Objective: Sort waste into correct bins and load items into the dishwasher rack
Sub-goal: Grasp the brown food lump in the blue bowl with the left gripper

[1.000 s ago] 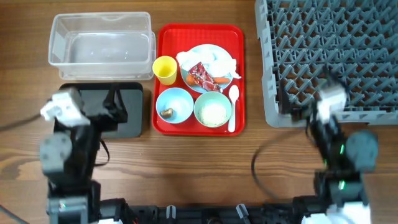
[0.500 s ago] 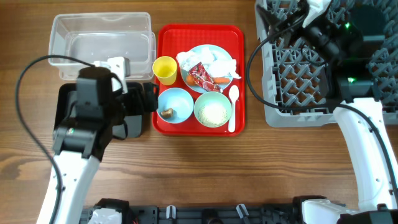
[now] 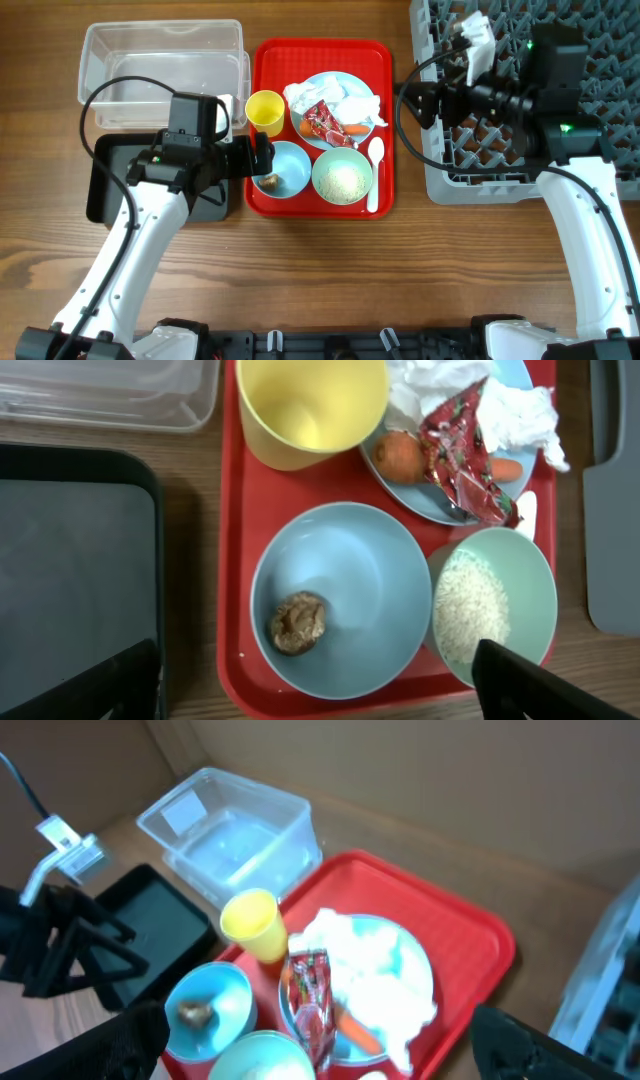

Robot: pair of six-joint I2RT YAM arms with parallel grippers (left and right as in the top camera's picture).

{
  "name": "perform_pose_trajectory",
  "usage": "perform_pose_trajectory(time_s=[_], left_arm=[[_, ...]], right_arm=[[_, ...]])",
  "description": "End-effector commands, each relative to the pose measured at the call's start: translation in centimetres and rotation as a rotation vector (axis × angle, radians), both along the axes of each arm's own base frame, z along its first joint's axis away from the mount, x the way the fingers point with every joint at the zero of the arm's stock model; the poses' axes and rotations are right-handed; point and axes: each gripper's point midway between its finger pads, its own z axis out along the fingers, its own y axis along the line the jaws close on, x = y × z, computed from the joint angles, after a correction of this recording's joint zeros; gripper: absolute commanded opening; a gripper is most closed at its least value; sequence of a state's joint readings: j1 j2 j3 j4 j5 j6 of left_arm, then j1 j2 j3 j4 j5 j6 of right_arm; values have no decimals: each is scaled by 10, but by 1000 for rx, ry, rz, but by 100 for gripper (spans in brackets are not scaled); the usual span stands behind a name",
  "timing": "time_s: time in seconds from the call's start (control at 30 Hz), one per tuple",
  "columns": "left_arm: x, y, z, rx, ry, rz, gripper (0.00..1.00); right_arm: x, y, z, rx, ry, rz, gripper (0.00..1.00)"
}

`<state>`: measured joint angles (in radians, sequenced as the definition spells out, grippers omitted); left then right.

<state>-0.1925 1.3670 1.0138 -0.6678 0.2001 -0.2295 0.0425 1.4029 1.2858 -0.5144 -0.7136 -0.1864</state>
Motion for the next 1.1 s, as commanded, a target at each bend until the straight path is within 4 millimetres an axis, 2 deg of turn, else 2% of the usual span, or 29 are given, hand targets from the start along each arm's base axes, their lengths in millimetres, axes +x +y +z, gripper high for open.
perform_pose_trajectory(time_s=[0.0, 0.07, 0.13, 0.17, 0.23, 0.27, 0.3, 0.37, 0.47, 0.53, 0.57, 0.67, 0.73, 0.8, 0.83, 0.97, 1.07], left_arm=[[16, -5, 34, 3, -67, 14, 96], [27, 0, 66, 21, -116, 57, 95], [37, 0, 88, 22, -153, 63, 94], [42, -3, 97, 20, -163, 58, 93], [47, -11, 103, 23, -155, 39, 91], [48, -19, 98, 28, -132, 18, 90], [45, -32, 84, 38, -89, -16, 90], [36, -47, 62, 61, -8, -61, 84], [8, -64, 27, 110, 153, -122, 81], [-20, -88, 3, 167, 256, -203, 81], [-25, -91, -4, 207, 270, -221, 82], [-32, -93, -27, 328, 293, -249, 81], [-36, -94, -38, 347, 324, -259, 81], [-44, -87, -52, 375, 382, -259, 75], [-47, -84, -57, 384, 401, -257, 75], [-54, -77, -68, 396, 428, -257, 75], [-55, -85, -75, 363, 417, -332, 72]], right_arm=[[6, -20, -13, -63, 76, -150, 99], [6, -31, -23, -92, 125, -221, 98], [4, -31, -25, -97, 135, -221, 96], [4, -31, -26, -98, 140, -220, 96], [2, -32, -26, -98, 146, -221, 96], [0, -31, -26, -95, 151, -217, 96], [-1, -31, -27, -90, 161, -223, 92], [-2, -31, -28, -80, 181, -232, 90], [-5, -31, -31, -86, 194, -230, 87], [-5, -31, -31, -87, 193, -229, 86], [-4, -31, -31, -87, 192, -229, 85], [-5, -31, -31, -87, 193, -229, 83], [-5, -31, -31, -87, 193, -229, 83], [-5, -31, -32, -88, 197, -229, 83], [-6, -31, -32, -88, 200, -229, 83], [-7, -31, -34, -90, 208, -228, 82], [-7, -31, -34, -90, 208, -228, 83]])
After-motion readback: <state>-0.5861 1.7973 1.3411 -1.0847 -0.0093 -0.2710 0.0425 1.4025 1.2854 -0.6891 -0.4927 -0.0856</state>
